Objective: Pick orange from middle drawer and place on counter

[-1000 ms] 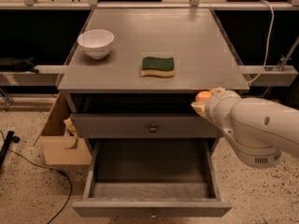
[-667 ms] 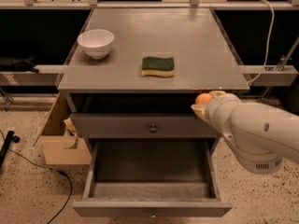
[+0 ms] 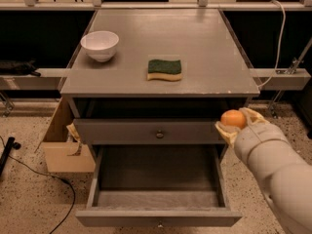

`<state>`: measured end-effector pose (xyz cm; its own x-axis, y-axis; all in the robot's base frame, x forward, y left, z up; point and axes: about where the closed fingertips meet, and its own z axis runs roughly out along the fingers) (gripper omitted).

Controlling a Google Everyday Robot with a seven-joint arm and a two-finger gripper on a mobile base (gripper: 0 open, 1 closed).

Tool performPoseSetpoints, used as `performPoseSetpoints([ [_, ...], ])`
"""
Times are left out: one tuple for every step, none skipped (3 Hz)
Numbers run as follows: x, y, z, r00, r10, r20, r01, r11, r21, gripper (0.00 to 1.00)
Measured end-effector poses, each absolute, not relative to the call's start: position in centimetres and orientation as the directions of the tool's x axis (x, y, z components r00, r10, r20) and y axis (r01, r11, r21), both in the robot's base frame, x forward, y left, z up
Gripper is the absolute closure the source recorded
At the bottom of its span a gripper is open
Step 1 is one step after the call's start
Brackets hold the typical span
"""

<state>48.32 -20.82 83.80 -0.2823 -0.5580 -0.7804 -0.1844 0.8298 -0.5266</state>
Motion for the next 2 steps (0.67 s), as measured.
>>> performPoseSetpoints([
  [47.2,-20.8,85.7,-0.243,-0.554,-0.796,-0.162,0.832,-0.530,1.00],
  [50.1,-19.1,86.9,-0.213,-0.591,-0.778,-0.172,0.807,-0.565,1.00],
])
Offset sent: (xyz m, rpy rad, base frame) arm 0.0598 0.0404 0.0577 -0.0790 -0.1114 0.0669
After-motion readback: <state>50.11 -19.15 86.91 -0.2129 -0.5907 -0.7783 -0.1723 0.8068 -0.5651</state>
